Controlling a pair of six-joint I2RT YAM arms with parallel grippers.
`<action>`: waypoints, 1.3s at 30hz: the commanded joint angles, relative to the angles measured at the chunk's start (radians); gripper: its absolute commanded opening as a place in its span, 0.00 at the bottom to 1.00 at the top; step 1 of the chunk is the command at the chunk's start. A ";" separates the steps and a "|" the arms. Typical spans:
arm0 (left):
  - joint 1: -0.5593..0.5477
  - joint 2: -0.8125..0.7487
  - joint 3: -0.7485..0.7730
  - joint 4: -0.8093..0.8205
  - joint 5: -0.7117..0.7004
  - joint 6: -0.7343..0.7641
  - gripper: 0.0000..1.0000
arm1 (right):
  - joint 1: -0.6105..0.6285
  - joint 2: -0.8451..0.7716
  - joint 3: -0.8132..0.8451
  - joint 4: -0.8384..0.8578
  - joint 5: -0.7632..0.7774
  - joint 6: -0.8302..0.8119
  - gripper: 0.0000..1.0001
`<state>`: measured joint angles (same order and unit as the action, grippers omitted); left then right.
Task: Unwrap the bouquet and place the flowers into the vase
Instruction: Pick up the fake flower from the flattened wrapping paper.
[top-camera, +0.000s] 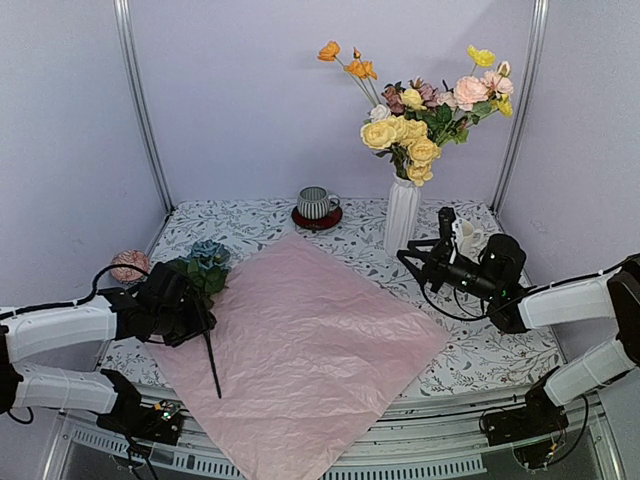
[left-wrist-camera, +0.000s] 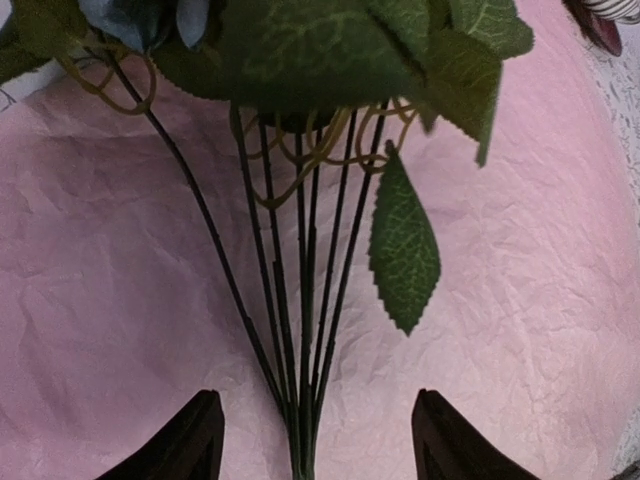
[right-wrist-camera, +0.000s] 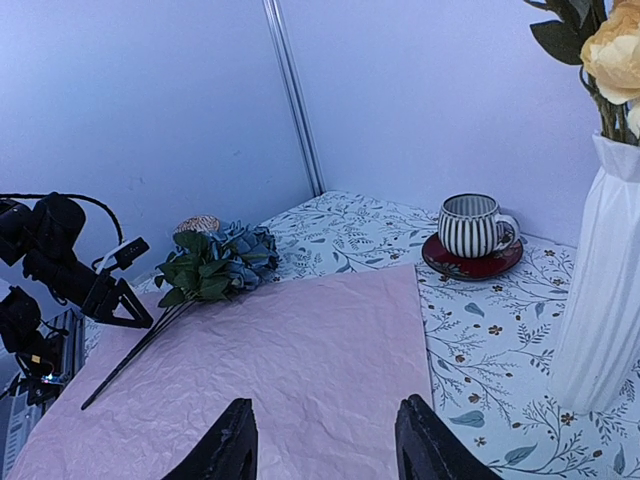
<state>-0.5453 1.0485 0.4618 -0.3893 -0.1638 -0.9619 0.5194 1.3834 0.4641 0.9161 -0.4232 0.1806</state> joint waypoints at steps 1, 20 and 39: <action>0.026 0.054 -0.016 0.074 0.037 -0.009 0.65 | 0.016 0.006 -0.007 0.049 -0.033 0.004 0.49; 0.056 0.270 0.058 0.089 0.026 -0.005 0.05 | 0.019 -0.036 -0.032 0.046 -0.015 -0.020 0.51; 0.040 -0.343 0.061 0.344 0.502 0.378 0.00 | 0.346 -0.033 0.214 -0.226 0.111 0.106 0.52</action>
<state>-0.4976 0.7555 0.5579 -0.2855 0.0326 -0.7242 0.7319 1.3495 0.5671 0.8013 -0.4313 0.2283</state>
